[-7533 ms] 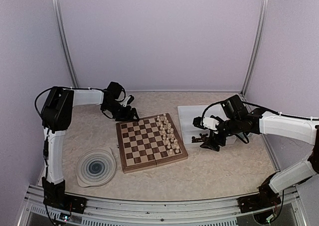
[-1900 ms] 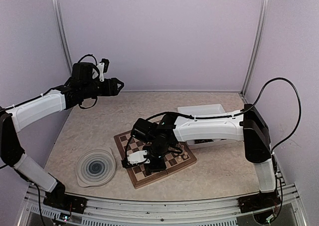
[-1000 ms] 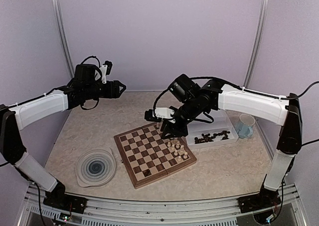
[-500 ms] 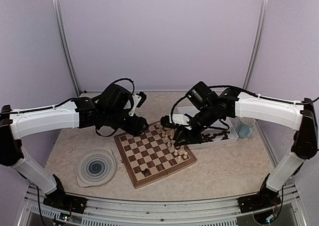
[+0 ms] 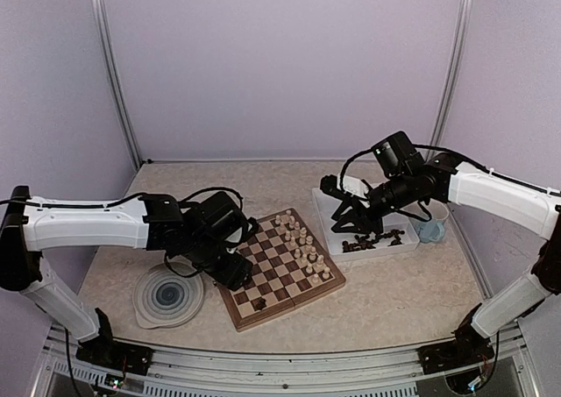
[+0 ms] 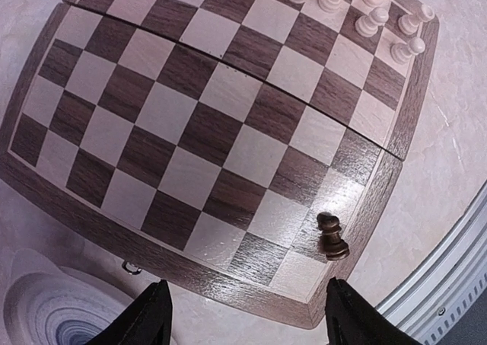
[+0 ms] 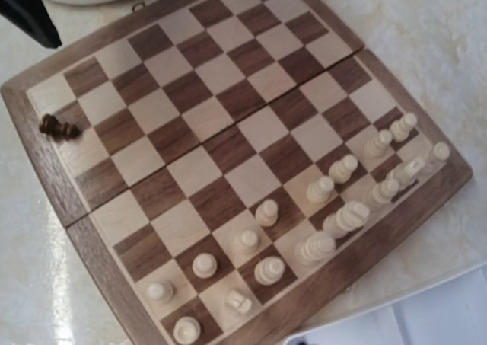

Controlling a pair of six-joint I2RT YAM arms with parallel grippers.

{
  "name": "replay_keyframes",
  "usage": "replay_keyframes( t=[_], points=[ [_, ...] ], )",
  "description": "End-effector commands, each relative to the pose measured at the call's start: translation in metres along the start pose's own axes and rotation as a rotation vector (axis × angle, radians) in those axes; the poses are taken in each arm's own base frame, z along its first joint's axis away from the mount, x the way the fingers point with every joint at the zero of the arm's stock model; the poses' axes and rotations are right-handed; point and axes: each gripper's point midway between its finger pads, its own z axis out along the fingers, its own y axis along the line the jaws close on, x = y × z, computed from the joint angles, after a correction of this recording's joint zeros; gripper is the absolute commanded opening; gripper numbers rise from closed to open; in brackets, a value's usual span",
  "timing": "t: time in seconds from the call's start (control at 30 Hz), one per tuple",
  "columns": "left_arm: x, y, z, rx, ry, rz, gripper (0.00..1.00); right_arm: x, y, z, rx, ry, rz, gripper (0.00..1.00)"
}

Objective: Set up the chess pieces on the board
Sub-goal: Pick up the pawn from a7.

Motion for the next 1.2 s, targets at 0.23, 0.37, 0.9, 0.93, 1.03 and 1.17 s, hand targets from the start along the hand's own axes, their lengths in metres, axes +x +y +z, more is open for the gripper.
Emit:
replay_keyframes(
  t=[0.23, 0.37, 0.9, 0.93, 1.03, 1.17],
  points=[
    [0.003, -0.045, 0.031, 0.022, 0.056, -0.116, 0.63, -0.001, -0.011, -0.007, 0.066, -0.009, -0.009, 0.31],
    [0.014, -0.044, 0.046, -0.023, 0.109, -0.11, 0.55, 0.002, -0.01, -0.006, 0.066, -0.006, -0.008, 0.31],
    [0.042, -0.042, 0.063, -0.045, 0.229, -0.07, 0.4, 0.008, -0.008, 0.004, 0.034, 0.005, 0.007, 0.31],
    [0.044, -0.041, 0.062, -0.046, 0.231, -0.069, 0.38, 0.007, -0.009, 0.005, 0.033, 0.004, 0.008, 0.31],
    [0.047, -0.041, 0.064, -0.045, 0.243, -0.064, 0.34, 0.005, -0.008, 0.006, 0.021, -0.001, 0.011, 0.31],
    [0.051, -0.042, 0.069, -0.039, 0.256, -0.049, 0.28, 0.005, -0.007, 0.008, 0.008, 0.001, 0.015, 0.31]
  ],
)
